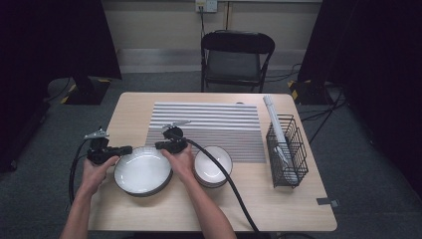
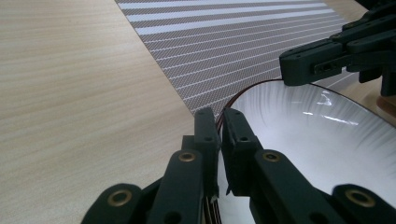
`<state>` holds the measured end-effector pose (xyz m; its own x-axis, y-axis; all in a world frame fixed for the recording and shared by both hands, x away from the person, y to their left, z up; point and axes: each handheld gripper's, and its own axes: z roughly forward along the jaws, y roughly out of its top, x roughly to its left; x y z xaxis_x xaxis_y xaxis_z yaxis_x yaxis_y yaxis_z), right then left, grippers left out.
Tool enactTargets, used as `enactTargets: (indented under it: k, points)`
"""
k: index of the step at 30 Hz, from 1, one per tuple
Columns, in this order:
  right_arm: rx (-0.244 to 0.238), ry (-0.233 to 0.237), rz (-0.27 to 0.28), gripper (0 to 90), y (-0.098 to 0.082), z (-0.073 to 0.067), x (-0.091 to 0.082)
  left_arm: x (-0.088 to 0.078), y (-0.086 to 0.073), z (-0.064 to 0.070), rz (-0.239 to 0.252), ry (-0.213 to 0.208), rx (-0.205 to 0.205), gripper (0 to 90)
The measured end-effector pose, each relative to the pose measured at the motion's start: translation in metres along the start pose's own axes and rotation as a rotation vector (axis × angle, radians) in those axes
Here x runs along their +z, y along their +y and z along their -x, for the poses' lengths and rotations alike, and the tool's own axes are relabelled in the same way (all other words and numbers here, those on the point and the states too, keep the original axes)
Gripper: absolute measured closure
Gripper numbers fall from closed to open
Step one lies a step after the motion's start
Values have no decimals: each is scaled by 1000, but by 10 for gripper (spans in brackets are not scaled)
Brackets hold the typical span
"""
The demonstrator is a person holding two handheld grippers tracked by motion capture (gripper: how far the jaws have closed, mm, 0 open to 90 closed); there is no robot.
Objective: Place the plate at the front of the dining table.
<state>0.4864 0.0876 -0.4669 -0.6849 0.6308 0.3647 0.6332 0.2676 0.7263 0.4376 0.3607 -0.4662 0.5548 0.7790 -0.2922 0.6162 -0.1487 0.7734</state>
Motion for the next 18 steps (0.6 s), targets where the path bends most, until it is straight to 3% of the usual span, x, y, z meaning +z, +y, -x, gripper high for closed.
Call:
enactTargets:
  k: [3, 10, 13, 14, 18]
  points:
    - [3, -16, 1, 844, 0, 0, -1, 1, 1, 2, -6, 11, 11, 866]
    - [-22, -49, 20, 880, 0, -4, -3, -2, 0, 0, 21, -3, -7, 887]
    - [-3, -37, 14, 881, 0, -2, -3, -1, 0, -1, 17, -4, -13, 884]
    - [-1, -38, 12, 882, 0, -2, -3, -1, -1, -2, 22, -8, -31, 875]
    - [5, -41, 13, 882, 0, -3, -3, 0, -1, -1, 24, -3, -37, 823]
